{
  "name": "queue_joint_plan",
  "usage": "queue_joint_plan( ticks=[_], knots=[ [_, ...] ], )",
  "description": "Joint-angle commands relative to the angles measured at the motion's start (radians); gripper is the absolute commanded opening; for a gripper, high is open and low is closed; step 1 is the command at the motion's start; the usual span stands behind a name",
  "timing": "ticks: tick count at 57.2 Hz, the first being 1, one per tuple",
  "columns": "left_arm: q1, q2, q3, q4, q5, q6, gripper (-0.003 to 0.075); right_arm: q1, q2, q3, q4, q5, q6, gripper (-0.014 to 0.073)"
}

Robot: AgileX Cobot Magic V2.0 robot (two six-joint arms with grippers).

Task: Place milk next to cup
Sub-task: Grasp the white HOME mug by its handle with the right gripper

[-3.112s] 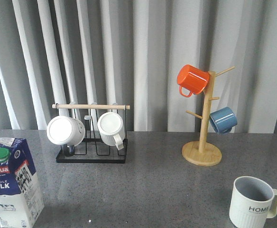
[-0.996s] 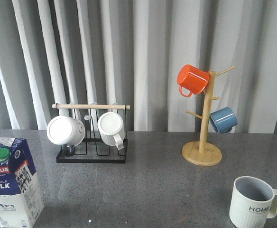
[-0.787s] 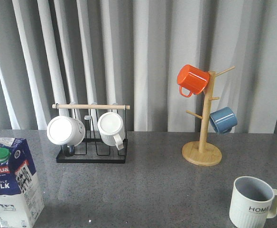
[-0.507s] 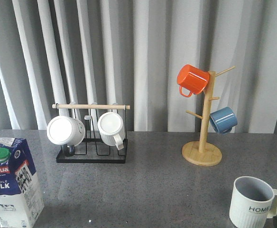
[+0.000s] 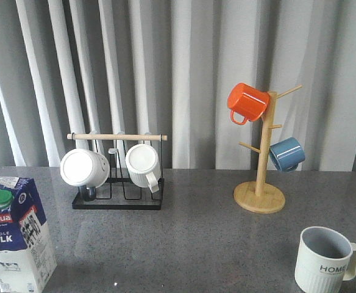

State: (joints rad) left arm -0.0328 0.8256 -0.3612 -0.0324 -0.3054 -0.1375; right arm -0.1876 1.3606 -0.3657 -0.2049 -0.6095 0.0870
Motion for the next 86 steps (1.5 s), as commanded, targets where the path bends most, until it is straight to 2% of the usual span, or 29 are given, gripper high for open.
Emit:
queue_joint_plan(
  ticks=[1,27,33,65,86],
  knots=[
    [0.003,-0.001,-0.035,-0.007,-0.079,-0.01,0.0523,-0.008,0.023,-0.028,-0.013,-0.114,0.003,0.0454],
    [0.003,-0.001,-0.035,-0.007,-0.079,-0.01,0.0523,-0.05,0.152,-0.028,-0.04,-0.288,0.006,0.0454],
    [0.003,-0.001,-0.035,-0.007,-0.079,-0.01,0.0523,-0.077,0.152,-0.028,-0.059,-0.303,0.008,0.0454],
    [0.003,-0.001,-0.035,-0.007,-0.079,-0.01,0.0523,-0.077,0.253,-0.048,-0.063,-0.409,-0.052,0.0454],
    [0.003,-0.001,-0.035,-0.007,-0.079,-0.01,0.0523,-0.077,0.321,-0.111,-0.063,-0.421,-0.052,0.0454]
  ],
)
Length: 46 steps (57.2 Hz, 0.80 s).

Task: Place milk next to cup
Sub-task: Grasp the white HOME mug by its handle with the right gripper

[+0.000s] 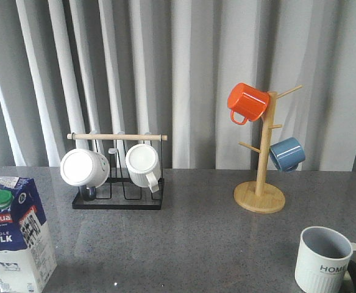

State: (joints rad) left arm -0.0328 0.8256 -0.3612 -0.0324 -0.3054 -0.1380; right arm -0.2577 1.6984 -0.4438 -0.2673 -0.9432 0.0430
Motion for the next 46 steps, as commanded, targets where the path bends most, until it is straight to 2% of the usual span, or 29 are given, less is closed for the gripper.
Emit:
queue_joint_plan(
  ticks=[1,12,18,24,35,46],
  knots=[
    [0.003,-0.001,-0.035,-0.007,-0.079,-0.009,0.0523,-0.007,-0.014,-0.035,-0.001,-0.087,-0.008,0.0454],
    [0.003,-0.001,-0.035,-0.007,-0.079,-0.009,0.0523,-0.007,0.021,-0.058,0.0,-0.101,-0.006,0.0451],
    [0.003,-0.001,-0.035,-0.007,-0.079,-0.009,0.0523,-0.007,0.042,-0.073,0.0,-0.111,-0.005,0.0418],
    [0.003,-0.001,-0.035,-0.007,-0.079,-0.009,0.0523,-0.007,0.059,-0.083,-0.001,-0.112,-0.004,0.032],
    [0.003,-0.001,-0.035,-0.007,-0.078,-0.009,0.0523,-0.004,0.063,-0.084,-0.055,-0.129,0.0,-0.0019],
    [0.003,-0.001,-0.035,-0.007,-0.078,-0.009,0.0523,-0.003,0.061,-0.081,-0.104,-0.188,0.107,-0.0005]
  ],
)
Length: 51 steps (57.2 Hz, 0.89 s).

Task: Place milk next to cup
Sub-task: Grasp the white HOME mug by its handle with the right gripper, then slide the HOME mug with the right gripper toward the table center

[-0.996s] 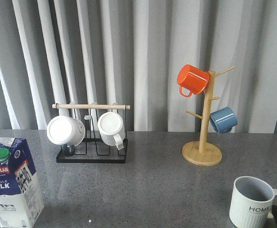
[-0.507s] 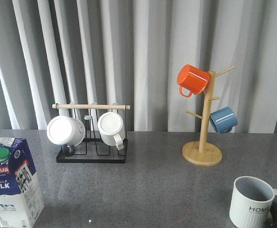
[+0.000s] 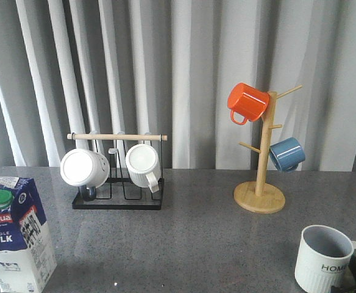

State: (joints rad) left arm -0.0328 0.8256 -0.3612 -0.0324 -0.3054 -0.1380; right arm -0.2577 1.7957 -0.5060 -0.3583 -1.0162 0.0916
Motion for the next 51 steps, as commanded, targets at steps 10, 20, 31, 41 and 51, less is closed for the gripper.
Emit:
queue_joint_plan(
  ticks=[10,20,31,41,51],
  knots=[
    [0.003,-0.001,-0.035,-0.007,-0.078,-0.009,0.0523,0.029,-0.053,-0.016,0.021,-0.085,0.164,-0.0004],
    [0.003,-0.001,-0.035,-0.007,-0.078,-0.009,0.0523,0.166,-0.109,-0.016,0.192,-0.044,0.092,-0.0004],
    [0.003,-0.001,-0.035,-0.007,-0.078,-0.009,0.0523,0.357,-0.141,-0.033,0.339,-0.019,-0.006,-0.0004],
    [0.003,-0.001,-0.035,-0.007,-0.078,-0.009,0.0523,0.524,-0.141,-0.096,0.521,0.101,-0.172,-0.0004],
    [0.003,-0.001,-0.035,-0.007,-0.078,-0.009,0.0523,0.637,-0.133,-0.155,0.696,0.122,-0.294,-0.0004]
  ],
)
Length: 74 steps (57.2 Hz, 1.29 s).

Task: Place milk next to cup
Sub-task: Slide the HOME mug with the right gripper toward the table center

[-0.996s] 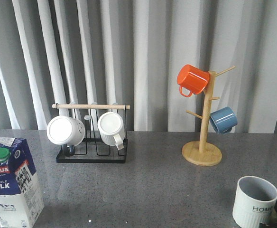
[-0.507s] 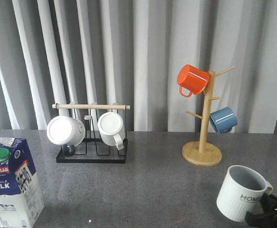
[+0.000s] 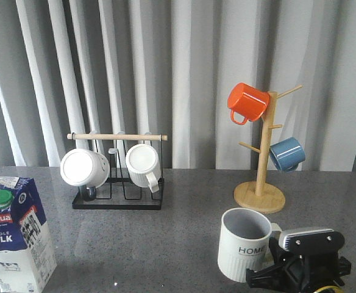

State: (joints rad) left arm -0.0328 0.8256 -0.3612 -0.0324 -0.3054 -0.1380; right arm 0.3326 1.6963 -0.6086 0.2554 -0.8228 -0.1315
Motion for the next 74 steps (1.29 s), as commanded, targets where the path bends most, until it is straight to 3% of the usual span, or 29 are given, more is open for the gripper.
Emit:
queue_joint_plan(
  ticks=[1,28,74],
  knots=[
    [0.003,-0.001,-0.035,-0.007,-0.078,-0.009,0.0523,0.054,-0.031,-0.057,0.088,-0.07,-0.077,-0.0004],
    [0.003,-0.001,-0.035,-0.007,-0.078,-0.009,0.0523,0.213,0.132,-0.181,0.256,-0.123,-0.156,-0.0004],
    [0.003,-0.001,-0.035,-0.007,-0.078,-0.009,0.0523,0.224,0.188,-0.212,0.291,-0.154,-0.201,0.0031]
  ],
)
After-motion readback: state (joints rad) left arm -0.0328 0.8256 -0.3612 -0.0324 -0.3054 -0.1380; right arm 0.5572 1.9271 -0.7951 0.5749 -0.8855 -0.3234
